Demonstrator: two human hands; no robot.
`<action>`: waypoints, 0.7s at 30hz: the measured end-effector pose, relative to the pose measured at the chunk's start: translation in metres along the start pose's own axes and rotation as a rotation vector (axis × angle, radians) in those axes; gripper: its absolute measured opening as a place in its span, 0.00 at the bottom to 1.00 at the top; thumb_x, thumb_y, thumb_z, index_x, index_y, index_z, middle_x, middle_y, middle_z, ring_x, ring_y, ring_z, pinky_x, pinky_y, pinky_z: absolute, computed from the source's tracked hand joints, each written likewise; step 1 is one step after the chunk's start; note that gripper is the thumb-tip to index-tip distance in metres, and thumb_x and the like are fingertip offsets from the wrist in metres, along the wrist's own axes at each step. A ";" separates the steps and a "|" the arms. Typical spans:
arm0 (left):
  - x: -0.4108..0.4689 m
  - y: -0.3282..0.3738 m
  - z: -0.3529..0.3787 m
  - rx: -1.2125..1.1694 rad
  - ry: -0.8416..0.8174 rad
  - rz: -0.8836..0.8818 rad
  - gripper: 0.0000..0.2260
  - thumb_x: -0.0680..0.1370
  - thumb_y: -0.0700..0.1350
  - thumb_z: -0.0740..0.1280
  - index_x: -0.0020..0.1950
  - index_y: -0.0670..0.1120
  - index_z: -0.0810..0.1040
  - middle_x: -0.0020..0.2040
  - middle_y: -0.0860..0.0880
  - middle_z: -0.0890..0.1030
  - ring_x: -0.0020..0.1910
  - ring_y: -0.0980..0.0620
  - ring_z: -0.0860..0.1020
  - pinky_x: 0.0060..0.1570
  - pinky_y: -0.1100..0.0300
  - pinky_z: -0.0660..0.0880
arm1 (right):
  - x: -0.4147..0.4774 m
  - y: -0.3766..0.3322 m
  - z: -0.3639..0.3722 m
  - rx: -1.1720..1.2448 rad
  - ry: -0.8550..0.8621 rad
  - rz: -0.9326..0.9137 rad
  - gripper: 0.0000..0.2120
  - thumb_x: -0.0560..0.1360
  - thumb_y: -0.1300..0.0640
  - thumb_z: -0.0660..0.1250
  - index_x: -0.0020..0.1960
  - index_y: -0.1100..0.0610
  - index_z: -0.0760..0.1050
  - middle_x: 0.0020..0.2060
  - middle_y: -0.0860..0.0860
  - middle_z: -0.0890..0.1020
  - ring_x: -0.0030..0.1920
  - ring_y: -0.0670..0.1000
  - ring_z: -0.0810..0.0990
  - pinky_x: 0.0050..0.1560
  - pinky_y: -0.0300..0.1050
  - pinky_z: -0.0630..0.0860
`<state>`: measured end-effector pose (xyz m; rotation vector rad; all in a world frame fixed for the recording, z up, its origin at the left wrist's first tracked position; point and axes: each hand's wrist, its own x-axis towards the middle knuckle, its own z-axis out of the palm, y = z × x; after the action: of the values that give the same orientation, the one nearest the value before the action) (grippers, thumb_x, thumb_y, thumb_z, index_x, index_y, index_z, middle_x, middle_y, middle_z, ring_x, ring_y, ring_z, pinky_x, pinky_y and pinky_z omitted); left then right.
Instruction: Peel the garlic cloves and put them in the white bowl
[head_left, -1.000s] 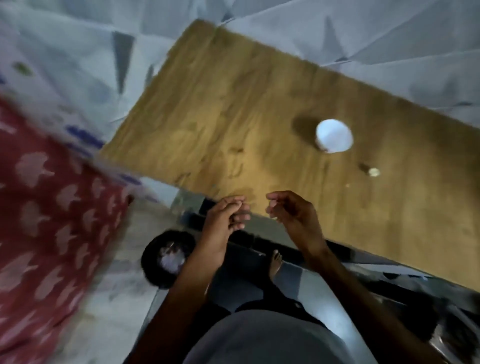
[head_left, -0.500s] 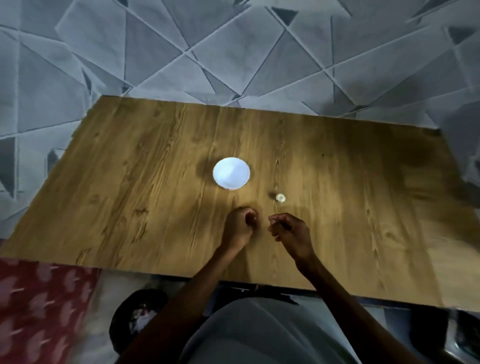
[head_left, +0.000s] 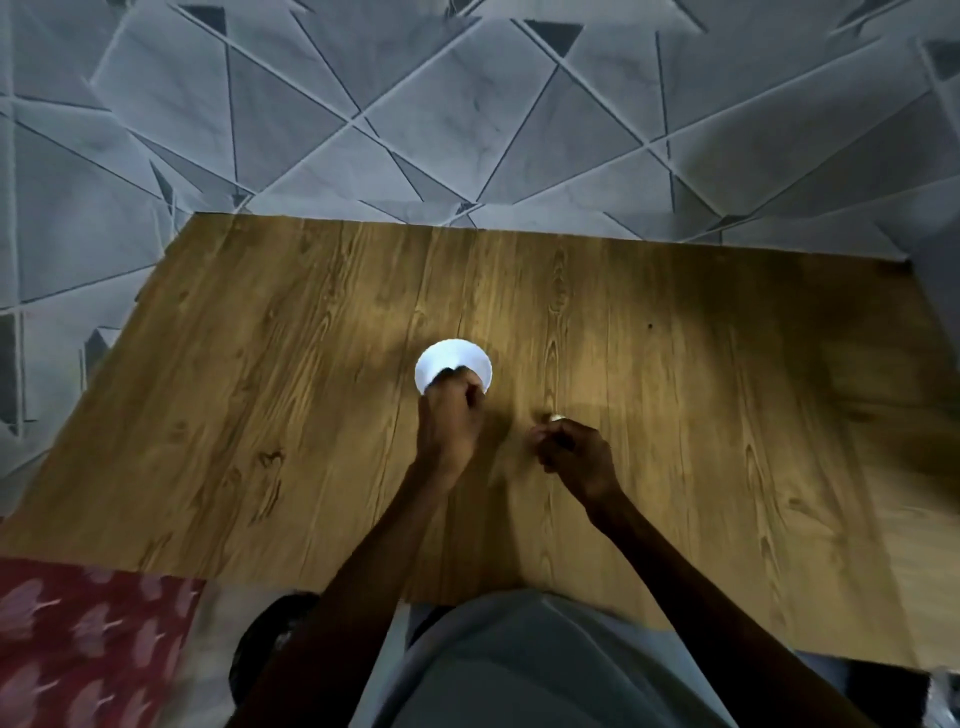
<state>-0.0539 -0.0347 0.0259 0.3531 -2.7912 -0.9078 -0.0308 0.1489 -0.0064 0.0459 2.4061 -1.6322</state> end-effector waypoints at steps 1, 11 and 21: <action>0.016 -0.004 -0.002 0.020 -0.006 -0.039 0.08 0.75 0.34 0.63 0.40 0.41 0.79 0.37 0.47 0.81 0.36 0.53 0.75 0.36 0.67 0.69 | 0.006 -0.003 0.002 -0.008 0.003 0.002 0.05 0.79 0.61 0.67 0.50 0.57 0.83 0.39 0.50 0.84 0.37 0.51 0.83 0.41 0.48 0.81; 0.088 -0.048 0.016 0.180 -0.370 -0.039 0.10 0.76 0.37 0.62 0.48 0.42 0.83 0.49 0.46 0.83 0.50 0.47 0.80 0.43 0.61 0.69 | 0.039 -0.002 -0.009 -0.312 0.132 -0.165 0.06 0.75 0.67 0.70 0.50 0.59 0.82 0.43 0.48 0.83 0.39 0.42 0.81 0.41 0.29 0.76; 0.015 -0.002 0.037 -0.298 -0.484 0.174 0.03 0.78 0.40 0.67 0.47 0.46 0.80 0.41 0.53 0.82 0.42 0.58 0.80 0.45 0.68 0.75 | 0.053 0.034 -0.023 -0.516 0.046 -0.279 0.11 0.80 0.46 0.65 0.43 0.51 0.74 0.37 0.45 0.75 0.35 0.44 0.74 0.33 0.40 0.72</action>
<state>-0.0775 -0.0198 -0.0034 -0.1792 -2.9600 -1.5060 -0.0815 0.1772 -0.0402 -0.3561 2.8937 -1.0559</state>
